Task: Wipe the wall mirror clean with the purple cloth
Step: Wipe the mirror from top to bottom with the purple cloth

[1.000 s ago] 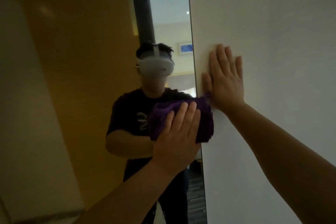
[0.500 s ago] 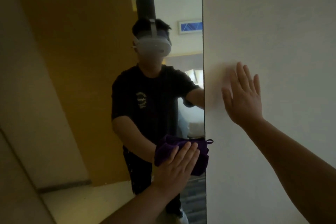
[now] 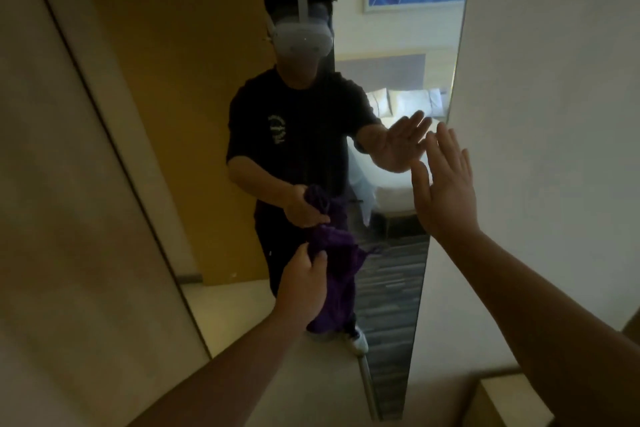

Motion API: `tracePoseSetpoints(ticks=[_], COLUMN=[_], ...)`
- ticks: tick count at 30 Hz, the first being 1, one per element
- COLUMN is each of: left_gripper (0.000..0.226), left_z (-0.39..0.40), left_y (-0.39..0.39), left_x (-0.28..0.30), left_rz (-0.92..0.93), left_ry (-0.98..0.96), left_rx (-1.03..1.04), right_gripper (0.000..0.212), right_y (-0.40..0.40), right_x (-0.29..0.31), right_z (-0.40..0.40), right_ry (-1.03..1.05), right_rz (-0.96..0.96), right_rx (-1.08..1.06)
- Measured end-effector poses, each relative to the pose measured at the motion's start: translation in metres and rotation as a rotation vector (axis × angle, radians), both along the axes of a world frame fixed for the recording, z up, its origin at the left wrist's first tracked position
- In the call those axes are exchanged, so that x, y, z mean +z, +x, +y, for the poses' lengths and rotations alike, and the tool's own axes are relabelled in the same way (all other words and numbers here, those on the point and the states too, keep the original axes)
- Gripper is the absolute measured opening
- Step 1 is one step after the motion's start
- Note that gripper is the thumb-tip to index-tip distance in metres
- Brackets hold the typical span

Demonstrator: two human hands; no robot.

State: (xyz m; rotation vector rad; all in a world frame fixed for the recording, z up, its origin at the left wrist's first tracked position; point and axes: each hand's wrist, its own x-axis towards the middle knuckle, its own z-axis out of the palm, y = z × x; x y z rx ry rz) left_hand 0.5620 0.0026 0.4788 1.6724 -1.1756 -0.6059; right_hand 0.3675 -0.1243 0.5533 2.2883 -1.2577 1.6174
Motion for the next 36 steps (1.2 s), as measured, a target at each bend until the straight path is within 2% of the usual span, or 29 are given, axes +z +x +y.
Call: tracePoseSetpoints(ticks=[2,5,7,10,13,17,20,24,28,32,36], left_gripper=[0.019,0.026,0.028,0.019,0.015,0.017,0.020,0.021,0.027,0.017,0.019], left_z=[0.023,0.053,0.064,0.071,0.070,0.063,0.056,0.044,0.033,0.027,0.031], left_y=[0.020,0.048,0.067,0.089,0.105,0.118,0.120,0.119,0.120,0.123,0.124], left_x=[-0.009,-0.017,-0.020,-0.024,-0.037,-0.076,-0.122,-0.191,-0.228,-0.232,-0.203], left_rz=[0.255,0.530,0.612,0.734,0.778,0.869,0.956,0.984,0.969,0.843,0.679], left_ry=[0.052,0.100,0.086,0.031,-0.019,-0.094,-0.126,-0.169,-0.272,-0.420,-0.536], left_rx=[0.034,0.080,0.123,0.136,0.127,0.051,0.012,0.011,0.014,0.021,0.033], right_gripper=[0.054,0.056,0.059,0.062,0.063,0.065,0.065,0.069,0.074,0.073,0.074], right_y=[0.020,0.048,0.067,0.095,0.121,0.149,0.163,0.176,0.182,0.184,0.184], right_x=[-0.019,-0.043,-0.056,-0.073,-0.091,-0.130,-0.172,-0.233,-0.246,-0.248,-0.247], right_z=[0.016,0.033,0.039,0.041,0.035,0.022,0.014,-0.002,-0.014,-0.016,-0.018], right_ry=[0.039,0.065,0.056,0.011,-0.092,-0.281,-0.403,-0.494,-0.537,-0.575,-0.588], right_rz=[0.002,0.059,0.140,0.273,0.397,0.514,0.517,0.436,0.387,0.389,0.367], right_rx=[-0.003,-0.013,-0.010,-0.003,-0.019,-0.091,-0.129,-0.150,-0.206,-0.235,-0.247])
